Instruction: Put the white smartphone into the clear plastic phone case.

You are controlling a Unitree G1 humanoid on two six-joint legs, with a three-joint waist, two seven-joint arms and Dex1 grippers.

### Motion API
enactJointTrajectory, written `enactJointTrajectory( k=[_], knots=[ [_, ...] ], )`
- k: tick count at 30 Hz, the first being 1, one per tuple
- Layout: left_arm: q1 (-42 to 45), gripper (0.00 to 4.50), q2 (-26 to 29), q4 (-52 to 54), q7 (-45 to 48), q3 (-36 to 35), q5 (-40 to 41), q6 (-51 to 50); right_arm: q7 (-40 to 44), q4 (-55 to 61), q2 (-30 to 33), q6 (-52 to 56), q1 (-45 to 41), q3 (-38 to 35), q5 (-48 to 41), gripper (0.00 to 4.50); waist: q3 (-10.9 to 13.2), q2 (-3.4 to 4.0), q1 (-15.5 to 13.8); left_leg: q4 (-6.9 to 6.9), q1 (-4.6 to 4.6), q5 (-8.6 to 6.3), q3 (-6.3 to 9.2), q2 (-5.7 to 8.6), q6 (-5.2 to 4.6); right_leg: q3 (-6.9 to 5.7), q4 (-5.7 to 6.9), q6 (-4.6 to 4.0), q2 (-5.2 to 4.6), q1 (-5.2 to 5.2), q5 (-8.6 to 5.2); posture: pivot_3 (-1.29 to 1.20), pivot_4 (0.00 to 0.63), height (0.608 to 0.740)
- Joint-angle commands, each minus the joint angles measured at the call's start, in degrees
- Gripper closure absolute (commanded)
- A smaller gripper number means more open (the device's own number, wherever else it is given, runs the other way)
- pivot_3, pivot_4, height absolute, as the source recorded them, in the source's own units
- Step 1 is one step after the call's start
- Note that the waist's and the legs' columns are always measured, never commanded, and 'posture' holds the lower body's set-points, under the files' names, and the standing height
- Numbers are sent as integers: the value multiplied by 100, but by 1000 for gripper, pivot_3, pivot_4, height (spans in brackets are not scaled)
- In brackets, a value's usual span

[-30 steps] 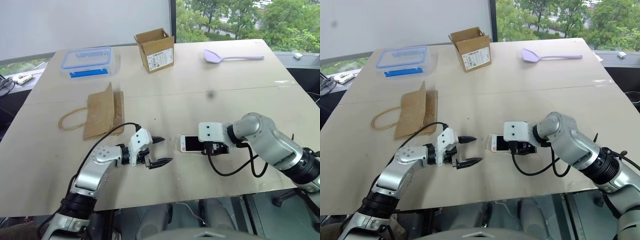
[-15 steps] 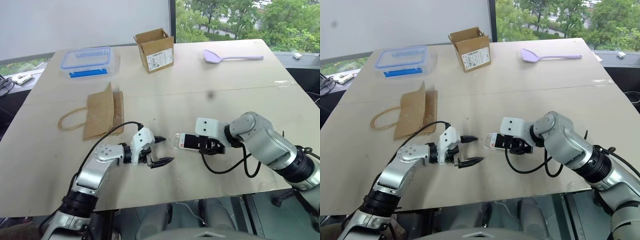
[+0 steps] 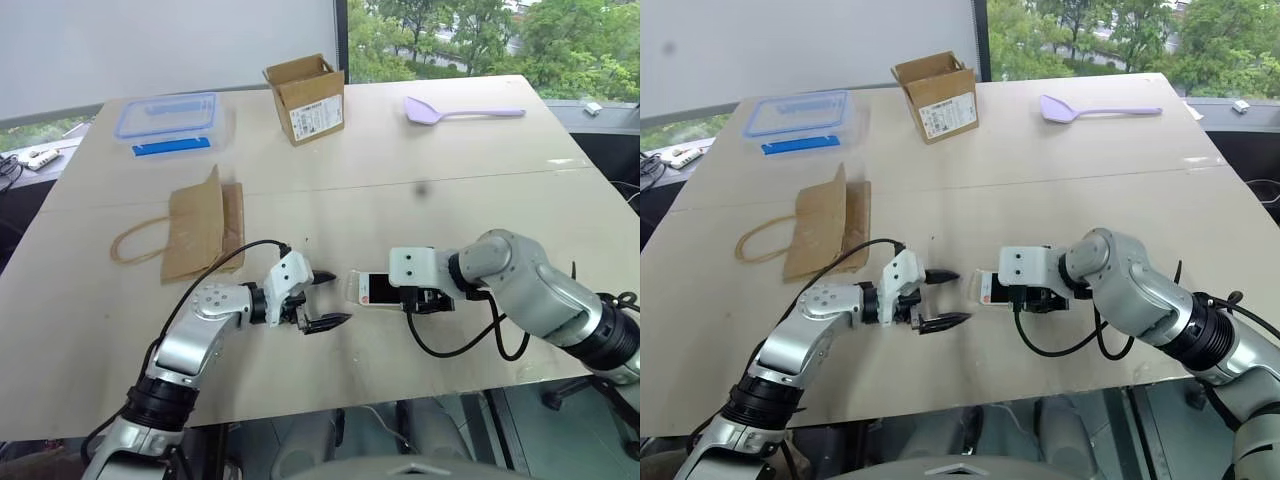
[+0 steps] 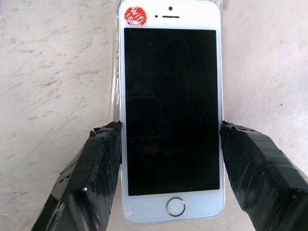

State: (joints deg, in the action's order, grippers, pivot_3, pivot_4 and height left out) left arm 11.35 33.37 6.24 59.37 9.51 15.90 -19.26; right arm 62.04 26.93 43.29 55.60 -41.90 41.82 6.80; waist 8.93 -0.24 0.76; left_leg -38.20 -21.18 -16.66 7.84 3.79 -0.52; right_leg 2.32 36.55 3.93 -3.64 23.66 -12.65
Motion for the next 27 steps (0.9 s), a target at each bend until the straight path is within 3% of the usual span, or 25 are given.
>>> enactJointTrajectory(
  k=[1, 3, 4, 6, 12, 15, 19, 25, 27],
  knots=[
    [-97, 0, 3, 90, -9, -25, 1, 186, 67, -135, 46, -352, 229, 338, 87, 1746, 0, 0, 0, 0, 0, 0, 0, 0, 0, 0, -1, 0, 0, 0, 0, 0, 150, 740],
    [-117, 0, -10, -57, 9, -14, -33, 325, 92, -187, 25, -482, 253, 284, 108, 1746, 0, 0, 1, 1, 1, 0, 0, 0, 0, 0, -1, 0, 0, 0, 0, 0, 150, 740],
    [-122, 0, -16, -129, 20, -8, -47, 389, 87, -212, -12, -460, 284, 207, 73, 721, 0, 0, 1, 1, 1, 0, 0, -1, 0, 0, -1, 0, 1, 0, 0, 0, 150, 740],
    [-122, 0, -26, -248, 41, 3, -65, 492, 50, -221, -30, -472, 337, 91, 78, 31, 0, 0, -3, 2, 1, 0, 1, -1, 0, -1, -1, 0, 1, 0, 0, 0, 150, 740],
    [-82, 0, -62, -727, 155, -10, -102, 908, -54, 143, -164, -34, 482, -760, -315, 31, 0, 0, -11, 5, 0, 0, 0, -1, 0, 0, -4, -1, -1, 0, 0, 0, 150, 740],
    [-54, 0, -99, -1040, 249, -109, -38, 1193, -56, 490, -217, 380, 566, -1553, -833, 31, 5, 7, -13, 5, -3, 0, 0, -1, 0, 0, -2, -1, -1, 0, 1, 0, 150, 740],
    [-29, 0, -97, -1314, 388, -147, 4, 1470, -196, 667, -234, 593, 685, -2001, -1241, 1362, 5, 8, -7, 5, -5, -5, 1, -1, -9, 0, 0, -1, -3, 1, 1, 0, 150, 740],
    [11, 0, -43, -1480, 551, -208, 86, 1653, -598, 434, -829, 522, 691, -2478, -1805, 4434, 6, 10, 12, 5, -2, -10, 0, -3, -18, 2, 8, -1, -2, 2, 1, 0, 150, 740],
    [16, 0, -38, -1531, 603, -214, 100, 1713, -789, 118, -1068, 248, 647, -2317, -1752, 4434, 6, 10, 16, 4, -1, -10, 0, -3, -18, 2, 10, -1, 0, 2, 1, 0, 150, 740]
  ],
)
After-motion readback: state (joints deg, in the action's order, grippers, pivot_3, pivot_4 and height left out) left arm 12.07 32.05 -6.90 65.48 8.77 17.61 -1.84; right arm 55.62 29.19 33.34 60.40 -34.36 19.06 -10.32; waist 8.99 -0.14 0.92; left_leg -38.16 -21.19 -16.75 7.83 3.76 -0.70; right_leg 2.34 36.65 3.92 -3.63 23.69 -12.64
